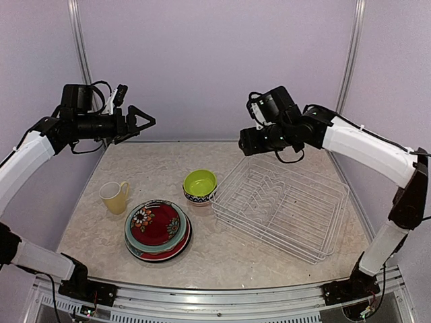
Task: Unload the mixed dishes from the dish rack
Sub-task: Reset both arms
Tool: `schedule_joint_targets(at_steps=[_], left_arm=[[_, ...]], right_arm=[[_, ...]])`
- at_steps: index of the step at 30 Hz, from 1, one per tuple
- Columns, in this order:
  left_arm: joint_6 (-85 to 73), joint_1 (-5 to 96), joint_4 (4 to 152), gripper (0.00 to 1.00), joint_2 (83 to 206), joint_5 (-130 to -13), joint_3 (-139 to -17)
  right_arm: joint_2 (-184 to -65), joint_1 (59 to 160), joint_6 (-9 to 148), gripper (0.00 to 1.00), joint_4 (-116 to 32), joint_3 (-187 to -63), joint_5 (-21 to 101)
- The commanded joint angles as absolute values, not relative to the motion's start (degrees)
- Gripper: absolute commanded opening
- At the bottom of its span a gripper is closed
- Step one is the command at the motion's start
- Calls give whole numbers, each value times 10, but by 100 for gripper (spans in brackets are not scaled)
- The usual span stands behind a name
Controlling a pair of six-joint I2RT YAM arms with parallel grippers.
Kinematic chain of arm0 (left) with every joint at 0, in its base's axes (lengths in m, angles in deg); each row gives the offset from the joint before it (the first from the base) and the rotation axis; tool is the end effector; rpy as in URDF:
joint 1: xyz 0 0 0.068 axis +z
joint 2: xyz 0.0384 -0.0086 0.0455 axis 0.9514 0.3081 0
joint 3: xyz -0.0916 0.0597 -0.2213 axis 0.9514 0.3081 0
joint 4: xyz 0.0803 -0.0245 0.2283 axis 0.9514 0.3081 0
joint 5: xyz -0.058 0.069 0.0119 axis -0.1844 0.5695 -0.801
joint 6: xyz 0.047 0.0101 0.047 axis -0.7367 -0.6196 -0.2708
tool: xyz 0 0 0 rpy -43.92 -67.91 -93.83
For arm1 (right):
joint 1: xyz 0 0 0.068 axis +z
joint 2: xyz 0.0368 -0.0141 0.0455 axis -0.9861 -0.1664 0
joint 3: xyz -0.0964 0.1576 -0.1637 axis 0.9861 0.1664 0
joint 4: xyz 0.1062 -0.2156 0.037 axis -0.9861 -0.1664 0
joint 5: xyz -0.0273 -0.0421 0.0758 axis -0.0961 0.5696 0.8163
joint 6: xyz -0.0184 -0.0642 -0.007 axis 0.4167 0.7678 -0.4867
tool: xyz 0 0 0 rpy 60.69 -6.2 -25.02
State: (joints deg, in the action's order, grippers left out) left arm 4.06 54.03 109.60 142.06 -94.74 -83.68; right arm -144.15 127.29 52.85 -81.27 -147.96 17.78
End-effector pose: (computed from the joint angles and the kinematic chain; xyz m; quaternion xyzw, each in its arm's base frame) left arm 0.2569 -0.1131 0.3689 0.1187 0.8149 -0.3934 0.4087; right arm 0.2722 0.2706 0.3144 -0.1333 0.8982 0.1349 0.3966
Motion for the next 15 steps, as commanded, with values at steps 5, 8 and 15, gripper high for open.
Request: schedule_joint_targets(at_steps=[5, 8, 15], left_arm=[[22, 546, 1017, 99, 1350, -889, -774], [11, 547, 994, 99, 1318, -870, -752], [13, 565, 895, 99, 1202, -793, -668]], right_arm=[[-1151, 1278, 532, 80, -683, -1249, 61], [-1040, 1277, 539, 94, -632, -1174, 60], [-873, 1278, 555, 100, -586, -1096, 81]])
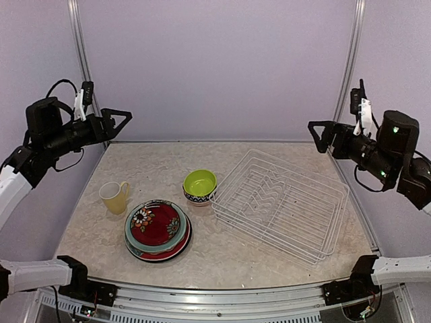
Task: Unload the mixed dishes from the dish rack
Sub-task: Reset both arms
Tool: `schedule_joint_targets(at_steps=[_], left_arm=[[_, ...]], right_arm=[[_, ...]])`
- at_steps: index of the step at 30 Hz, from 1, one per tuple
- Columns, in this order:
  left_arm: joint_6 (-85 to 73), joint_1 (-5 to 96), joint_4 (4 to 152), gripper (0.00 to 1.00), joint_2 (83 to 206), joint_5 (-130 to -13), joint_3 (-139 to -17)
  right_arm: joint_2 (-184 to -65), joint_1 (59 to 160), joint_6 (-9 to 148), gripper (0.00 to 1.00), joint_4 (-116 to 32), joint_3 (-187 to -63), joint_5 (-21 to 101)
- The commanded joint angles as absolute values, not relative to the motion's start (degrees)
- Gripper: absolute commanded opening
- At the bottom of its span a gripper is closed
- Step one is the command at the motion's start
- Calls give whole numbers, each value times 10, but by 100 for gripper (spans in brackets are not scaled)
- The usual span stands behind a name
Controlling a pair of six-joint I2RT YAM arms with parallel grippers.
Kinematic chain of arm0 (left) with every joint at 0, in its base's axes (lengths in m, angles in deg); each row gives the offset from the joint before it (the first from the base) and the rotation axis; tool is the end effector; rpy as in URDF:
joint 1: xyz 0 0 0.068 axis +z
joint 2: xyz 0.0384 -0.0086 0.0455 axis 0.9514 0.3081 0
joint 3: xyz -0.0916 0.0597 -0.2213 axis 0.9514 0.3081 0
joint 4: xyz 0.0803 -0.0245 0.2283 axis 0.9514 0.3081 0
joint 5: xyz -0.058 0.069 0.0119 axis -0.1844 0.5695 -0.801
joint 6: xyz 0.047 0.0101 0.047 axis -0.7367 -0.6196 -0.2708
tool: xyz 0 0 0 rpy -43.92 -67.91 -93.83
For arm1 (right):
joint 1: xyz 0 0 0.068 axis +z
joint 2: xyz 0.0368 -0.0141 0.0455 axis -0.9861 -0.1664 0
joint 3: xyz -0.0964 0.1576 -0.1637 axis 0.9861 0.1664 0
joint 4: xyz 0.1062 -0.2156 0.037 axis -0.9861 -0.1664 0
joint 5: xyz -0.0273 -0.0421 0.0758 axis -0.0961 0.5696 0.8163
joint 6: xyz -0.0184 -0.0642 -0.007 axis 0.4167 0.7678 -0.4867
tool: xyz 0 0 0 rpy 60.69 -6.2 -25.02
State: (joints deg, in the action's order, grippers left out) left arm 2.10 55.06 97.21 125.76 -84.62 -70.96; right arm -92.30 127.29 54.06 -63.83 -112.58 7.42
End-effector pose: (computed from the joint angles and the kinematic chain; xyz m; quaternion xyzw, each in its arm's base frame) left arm 0.2112 -0.0850 0.3851 0.1016 0.7488 -0.3376 0.5613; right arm 0.1449 0.1214 0.3883 -0.0185 0.7515 0.2261 0.6195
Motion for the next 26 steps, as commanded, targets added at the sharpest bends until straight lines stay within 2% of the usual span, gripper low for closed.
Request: schedule_joint_targets(at_steps=[1, 9, 20, 26], left_arm=[[14, 568, 884, 99, 1191, -789, -659], [9, 579, 851, 99, 1130, -724, -620], [26, 587, 853, 99, 1151, -731, -620], [25, 589, 862, 99, 1149, -720, -623]], right_arm=[[-857, 1278, 557, 100, -576, -1089, 86], [-804, 1278, 583, 100, -516, -1058, 137], [-817, 1278, 587, 100, -510, -1057, 156], [-834, 1278, 578, 100, -548, -1069, 75]])
